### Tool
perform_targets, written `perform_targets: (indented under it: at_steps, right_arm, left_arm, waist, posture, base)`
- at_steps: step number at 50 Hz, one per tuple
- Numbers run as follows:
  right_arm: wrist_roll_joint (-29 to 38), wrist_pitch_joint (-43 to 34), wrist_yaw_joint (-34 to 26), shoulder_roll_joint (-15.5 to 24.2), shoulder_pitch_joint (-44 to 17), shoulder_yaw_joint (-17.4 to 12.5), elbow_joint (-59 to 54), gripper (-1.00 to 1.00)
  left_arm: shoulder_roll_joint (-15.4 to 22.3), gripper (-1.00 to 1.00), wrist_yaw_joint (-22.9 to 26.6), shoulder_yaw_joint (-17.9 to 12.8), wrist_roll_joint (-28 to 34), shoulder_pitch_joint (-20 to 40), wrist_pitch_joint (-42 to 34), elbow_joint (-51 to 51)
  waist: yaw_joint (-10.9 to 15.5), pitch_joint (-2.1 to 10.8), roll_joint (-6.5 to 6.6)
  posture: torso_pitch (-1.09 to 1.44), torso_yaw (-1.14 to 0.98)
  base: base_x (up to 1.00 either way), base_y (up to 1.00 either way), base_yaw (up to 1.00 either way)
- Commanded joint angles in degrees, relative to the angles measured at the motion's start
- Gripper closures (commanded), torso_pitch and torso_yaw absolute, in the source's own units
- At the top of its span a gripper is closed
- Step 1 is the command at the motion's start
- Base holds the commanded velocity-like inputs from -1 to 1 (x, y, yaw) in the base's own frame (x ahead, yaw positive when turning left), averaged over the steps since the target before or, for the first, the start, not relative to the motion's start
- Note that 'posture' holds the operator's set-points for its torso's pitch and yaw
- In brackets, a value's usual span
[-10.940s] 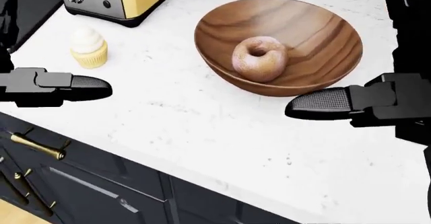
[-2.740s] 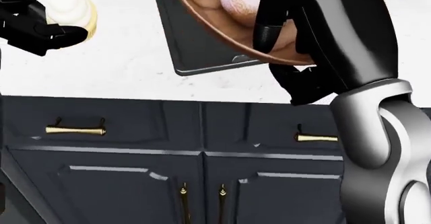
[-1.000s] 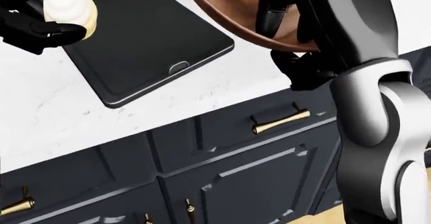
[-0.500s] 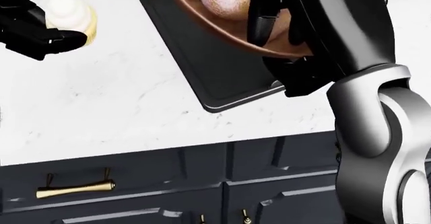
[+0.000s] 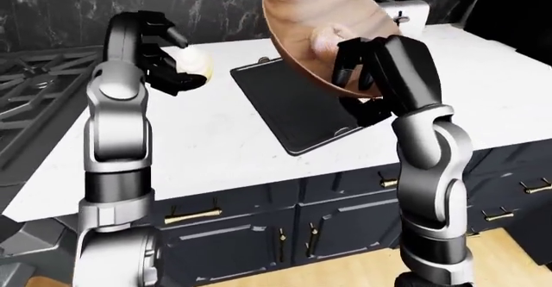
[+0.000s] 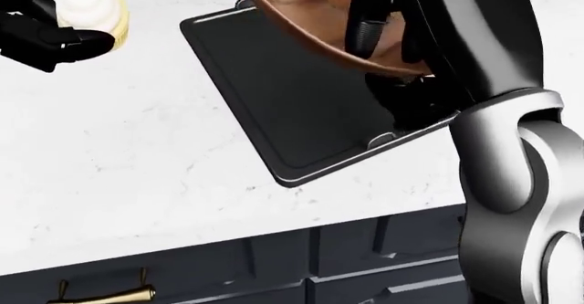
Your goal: Pick up the bowl with donut and place it on the tray. Pick up the cupcake and place it on the tray.
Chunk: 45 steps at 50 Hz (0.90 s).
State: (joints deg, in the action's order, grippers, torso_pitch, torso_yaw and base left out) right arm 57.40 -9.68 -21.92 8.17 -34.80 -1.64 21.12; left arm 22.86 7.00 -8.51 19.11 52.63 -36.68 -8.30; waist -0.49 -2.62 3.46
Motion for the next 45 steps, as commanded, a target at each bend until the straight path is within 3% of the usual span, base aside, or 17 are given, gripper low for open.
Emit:
perform_targets:
  at_steps: [1, 3, 7, 11, 18, 19, 21, 22, 26, 28, 29, 30, 33, 37, 41, 42, 45]
  right_arm:
    - [-0.2, 1.3, 1.1, -0.2, -1.8, 0.5, 2.5, 1.0]
    - [-0.1, 0.9, 0.7, -0.3, -2.1, 0.5, 3.0, 1.0]
    - [-0.3, 1.0, 0.8, -0.4, -2.5, 0.5, 2.9, 1.0]
    - [-0.3, 1.0, 0.8, -0.4, -2.4, 0.6, 2.9, 1.0]
    - [-0.7, 1.3, 1.0, -0.5, -2.0, 0.6, 2.1, 1.0]
    - [-0.8, 1.4, 1.2, -0.6, -1.7, 0.7, 2.1, 1.0]
    - [-0.8, 1.4, 1.1, -0.6, -1.6, 0.7, 2.1, 1.0]
    - [-0.8, 1.5, 1.2, -0.5, -1.5, 0.7, 2.1, 1.0]
    - [-0.6, 1.0, 0.7, -0.7, -1.9, 0.7, 2.6, 1.0]
    - [-0.5, 1.0, 0.6, -0.7, -2.1, 0.8, 2.7, 1.0]
    - [-0.5, 0.9, 0.5, -0.7, -2.1, 0.8, 2.8, 1.0]
    - [-0.5, 0.9, 0.5, -0.7, -2.2, 0.8, 2.8, 1.0]
    - [-0.6, 1.2, 0.8, -0.8, -2.2, 0.9, 2.5, 1.0]
    - [-0.5, 1.2, 0.5, -0.9, -2.4, 1.0, 2.7, 1.0]
    - [-0.3, 1.1, -0.6, -1.2, -3.1, 1.4, 3.5, 1.0]
    - [-0.3, 1.2, -0.7, -1.2, -3.2, 1.3, 3.6, 1.0]
    - [-0.3, 1.0, -1.4, -1.3, -3.6, 1.4, 4.0, 1.0]
  left_arm:
    - [1.2, 1.0, -0.8, -1.2, 0.5, 1.9, 1.0, 2.2]
    - [1.3, 1.0, -0.6, -1.3, 0.5, 1.8, 0.5, 2.8]
    - [1.4, 1.0, -0.4, -1.4, 0.4, 1.5, 0.1, 3.6]
    - [1.5, 1.0, -0.4, -1.4, 0.4, 1.3, 0.0, 3.9]
    - [1.1, 1.0, -0.6, -1.3, 0.4, 0.9, 0.3, 3.9]
    - [1.1, 1.0, -0.7, -1.3, 0.4, 0.8, 0.7, 3.6]
    - [1.1, 1.0, -0.7, -1.3, 0.4, 0.8, 0.7, 3.6]
    - [1.1, 1.0, -0.7, -1.3, 0.4, 0.8, 0.6, 3.7]
    - [1.2, 1.0, -0.7, -1.4, 0.3, 0.8, 0.8, 3.5]
    - [1.3, 1.0, -0.6, -1.4, 0.3, 0.9, 0.6, 3.6]
    - [1.3, 1.0, -0.6, -1.4, 0.3, 1.0, 0.7, 3.5]
    - [1.4, 1.0, -0.6, -1.4, 0.3, 1.0, 0.7, 3.4]
    - [1.5, 1.0, -0.5, -1.5, 0.2, 0.9, 0.4, 3.7]
    - [1.7, 1.0, -0.5, -1.6, 0.1, 0.9, 0.4, 3.8]
    - [1.9, 1.0, -0.2, -1.8, 0.1, 0.5, -0.3, 5.1]
    - [2.0, 1.0, -0.1, -1.8, 0.1, 0.4, -0.6, 5.5]
    - [1.8, 1.0, 0.3, -2.0, 0.1, -0.3, -2.0, 7.9]
  waist:
    - [-0.2, 0.95, 0.5]
    - [-0.9, 1.83, -0.72]
    - [-0.7, 1.5, -1.47]
    - [0.0, 1.15, -3.64]
    - [0.2, 2.04, -2.83]
    - [0.3, 3.57, -2.38]
    - [0.6, -0.02, -2.46]
    - [0.6, -0.64, -2.84]
    - [0.8, -0.14, -4.02]
    - [1.2, 0.87, -5.85]
    - [1.3, 1.99, -4.52]
    - [1.4, 1.94, -4.66]
    - [1.2, 0.86, -5.51]
    - [0.6, 0.3, -4.36]
    - [-0.3, 0.86, -0.85]
    - [-0.7, 0.88, -2.85]
    - [-0.5, 1.48, -2.37]
  posture:
    - [0.0, 0.0]
    - [0.0, 0.0]
    - [0.0, 0.0]
    - [0.0, 0.0]
    - [0.0, 0.0]
    - [0.0, 0.0]
    - [0.0, 0.0]
    - [0.0, 0.0]
    - [0.0, 0.0]
    - [0.0, 0.0]
    - [0.0, 0.0]
    - [0.0, 0.0]
    - [0.0, 0.0]
    - [0.0, 0.0]
    - [0.0, 0.0]
    - [0.0, 0.0]
    - [0.0, 0.0]
  base:
    - [0.01, 0.05, 0.0]
    - [0.0, 0.0, 0.0]
    - [0.0, 0.0, 0.0]
    - [0.0, 0.0, 0.0]
    - [0.0, 0.0, 0.0]
    - [0.18, 0.0, 0.0]
    - [0.48, 0.0, 0.0]
    - [0.54, 0.0, 0.0]
    - [0.5, 0.0, 0.0]
    - [0.1, 0.0, 0.0]
    - [0.0, 0.0, 0.0]
    - [0.0, 0.0, 0.0]
    - [0.0, 0.0, 0.0]
    - [0.0, 0.0, 0.0]
    - [0.0, 0.0, 0.0]
    - [0.0, 0.0, 0.0]
    - [0.0, 0.0, 0.0]
